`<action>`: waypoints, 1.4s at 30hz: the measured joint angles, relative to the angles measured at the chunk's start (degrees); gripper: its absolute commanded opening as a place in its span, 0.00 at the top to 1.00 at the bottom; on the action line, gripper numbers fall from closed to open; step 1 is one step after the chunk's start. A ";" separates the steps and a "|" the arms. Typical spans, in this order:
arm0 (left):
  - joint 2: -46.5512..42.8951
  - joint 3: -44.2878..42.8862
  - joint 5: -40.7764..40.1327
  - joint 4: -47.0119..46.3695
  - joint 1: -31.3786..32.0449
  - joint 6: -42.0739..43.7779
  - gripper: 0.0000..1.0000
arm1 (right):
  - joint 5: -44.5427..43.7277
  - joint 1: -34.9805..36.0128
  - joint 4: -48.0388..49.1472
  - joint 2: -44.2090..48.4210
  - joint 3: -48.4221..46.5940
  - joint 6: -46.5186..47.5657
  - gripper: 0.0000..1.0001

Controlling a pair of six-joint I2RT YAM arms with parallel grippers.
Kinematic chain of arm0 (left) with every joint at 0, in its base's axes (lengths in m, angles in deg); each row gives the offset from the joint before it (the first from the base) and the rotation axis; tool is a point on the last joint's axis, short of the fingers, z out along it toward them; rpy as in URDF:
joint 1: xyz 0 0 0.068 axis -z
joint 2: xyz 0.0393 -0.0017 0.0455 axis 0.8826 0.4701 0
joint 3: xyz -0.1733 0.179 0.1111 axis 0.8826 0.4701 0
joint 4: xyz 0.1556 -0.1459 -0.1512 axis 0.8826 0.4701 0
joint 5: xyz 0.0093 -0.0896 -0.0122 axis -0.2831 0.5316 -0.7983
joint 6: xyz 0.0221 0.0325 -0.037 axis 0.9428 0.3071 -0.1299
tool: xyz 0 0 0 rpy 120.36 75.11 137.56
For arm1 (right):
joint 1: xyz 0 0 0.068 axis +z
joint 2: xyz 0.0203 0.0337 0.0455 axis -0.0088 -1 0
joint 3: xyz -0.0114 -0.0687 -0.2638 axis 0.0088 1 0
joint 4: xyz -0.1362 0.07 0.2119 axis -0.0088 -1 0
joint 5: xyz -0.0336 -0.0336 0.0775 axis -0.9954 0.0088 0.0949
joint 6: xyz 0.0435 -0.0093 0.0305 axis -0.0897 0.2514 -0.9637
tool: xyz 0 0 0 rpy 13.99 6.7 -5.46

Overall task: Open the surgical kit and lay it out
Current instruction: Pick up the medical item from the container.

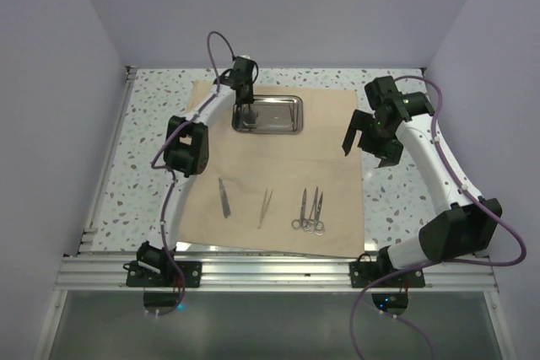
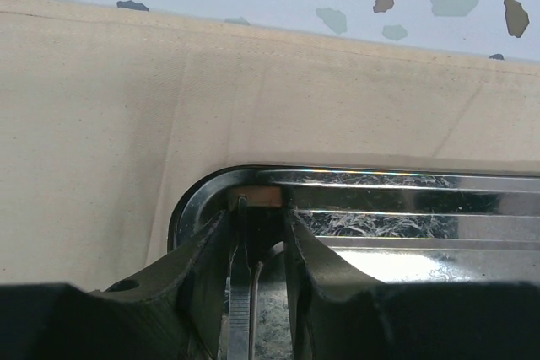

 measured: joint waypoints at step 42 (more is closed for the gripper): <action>-3.93 4.42 16.35 1.01 -3.74 -2.54 1.00 | 1.75 -0.39 2.34 2.49 0.79 2.47 0.01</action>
